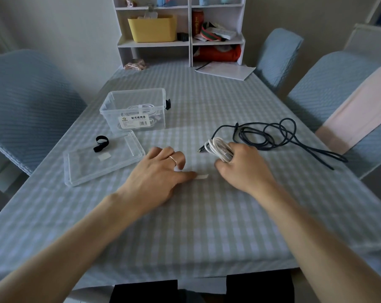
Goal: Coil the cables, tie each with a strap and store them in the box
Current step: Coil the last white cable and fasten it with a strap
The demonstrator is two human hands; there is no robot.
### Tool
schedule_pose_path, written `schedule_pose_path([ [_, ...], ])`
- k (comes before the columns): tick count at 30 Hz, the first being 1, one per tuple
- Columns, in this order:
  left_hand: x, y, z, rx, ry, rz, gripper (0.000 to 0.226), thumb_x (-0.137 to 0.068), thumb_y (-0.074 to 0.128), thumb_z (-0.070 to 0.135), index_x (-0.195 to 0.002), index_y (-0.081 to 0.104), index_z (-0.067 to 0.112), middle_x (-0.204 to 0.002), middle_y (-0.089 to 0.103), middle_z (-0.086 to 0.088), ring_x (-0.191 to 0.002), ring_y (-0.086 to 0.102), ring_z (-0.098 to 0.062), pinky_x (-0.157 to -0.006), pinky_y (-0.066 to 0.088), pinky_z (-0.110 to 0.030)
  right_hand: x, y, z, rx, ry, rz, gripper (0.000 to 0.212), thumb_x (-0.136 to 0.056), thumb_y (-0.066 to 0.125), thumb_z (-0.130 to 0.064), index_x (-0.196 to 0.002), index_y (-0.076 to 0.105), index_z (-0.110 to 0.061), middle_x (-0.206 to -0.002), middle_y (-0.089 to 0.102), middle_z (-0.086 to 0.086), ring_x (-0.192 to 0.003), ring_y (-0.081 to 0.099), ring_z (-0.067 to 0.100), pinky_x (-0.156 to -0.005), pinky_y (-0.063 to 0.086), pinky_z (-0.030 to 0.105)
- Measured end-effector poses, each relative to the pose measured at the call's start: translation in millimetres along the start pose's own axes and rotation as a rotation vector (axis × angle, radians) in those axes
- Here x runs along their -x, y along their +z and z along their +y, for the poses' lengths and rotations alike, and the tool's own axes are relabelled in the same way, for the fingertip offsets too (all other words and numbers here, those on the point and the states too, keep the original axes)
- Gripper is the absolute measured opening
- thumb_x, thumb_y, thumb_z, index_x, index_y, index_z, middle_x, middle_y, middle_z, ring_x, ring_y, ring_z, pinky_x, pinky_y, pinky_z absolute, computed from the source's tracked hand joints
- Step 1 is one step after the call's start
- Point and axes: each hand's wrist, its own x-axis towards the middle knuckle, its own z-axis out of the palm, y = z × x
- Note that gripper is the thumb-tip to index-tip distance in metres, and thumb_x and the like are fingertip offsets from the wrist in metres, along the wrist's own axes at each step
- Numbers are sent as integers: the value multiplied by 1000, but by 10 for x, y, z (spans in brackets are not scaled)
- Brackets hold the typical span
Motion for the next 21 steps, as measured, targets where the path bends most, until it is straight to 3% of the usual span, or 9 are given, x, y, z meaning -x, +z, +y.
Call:
schedule_pose_path([
  [3,72,7,7,145,-30,-71,56,-77,35,13,-114,73,30,-100,66,2,-83,65,-22,-74,51,-34,32,-11,-22,83,-45,-27,23,-81,62,-32,-72,42,-25,-73,55,-6,-73,54,25,-63,39,29],
  [5,124,18,-32,260,-64,-124,65,-72,30,13,-120,70,30,-119,67,3,-105,65,-21,-88,53,-37,61,-26,-49,158,-83,-58,22,-83,62,-33,-78,41,-28,-75,55,-8,-73,53,23,-65,40,29],
  [7,162,28,-59,341,-66,-140,72,-68,26,13,-125,67,28,-135,61,7,-126,55,-16,-105,44,-36,79,-31,-73,242,-148,-80,20,-83,60,-34,-86,42,-27,-84,64,-7,-79,58,24,-68,42,31],
  [9,162,5,-66,442,-100,-144,72,-70,26,8,-127,66,24,-138,56,13,-133,46,-11,-112,35,-24,107,-29,-101,297,-213,-105,25,-84,60,-41,-93,42,-25,-82,60,-10,-78,58,23,-66,39,31],
  [11,157,-1,-79,544,-126,-111,61,-75,37,-5,-123,68,15,-131,60,12,-123,53,-10,-106,35,-14,125,-7,-156,318,-255,-149,40,-82,60,-54,-101,41,-25,-77,53,-11,-74,53,20,-65,36,31],
  [12,152,6,-84,596,-148,-88,52,-79,42,-6,-121,66,12,-126,65,9,-116,58,-10,-101,40,-16,123,-2,-182,331,-270,-163,46,-81,60,-59,-105,42,-24,-79,55,-10,-74,54,21,-65,37,32],
  [15,136,6,-73,777,-327,-63,30,-92,46,13,-120,58,12,-109,72,12,-106,64,-1,-91,48,-24,86,-13,-228,404,-278,-188,58,-84,56,-62,-121,44,-20,-95,66,0,-84,62,25,-67,38,33],
  [18,98,-22,-76,935,-472,-87,28,-94,48,30,-117,57,19,-103,73,8,-101,67,-13,-89,49,-33,34,-18,-331,494,-304,-245,49,-87,53,-59,-111,45,-18,-94,62,4,-76,53,27,-66,35,34],
  [21,43,-78,-39,1002,-555,36,26,-92,50,37,-109,66,26,-99,71,10,-95,66,-10,-83,52,-30,2,-38,-463,573,-389,-228,37,-88,55,-48,-103,45,-17,-92,62,4,-70,45,25,-64,33,33],
])
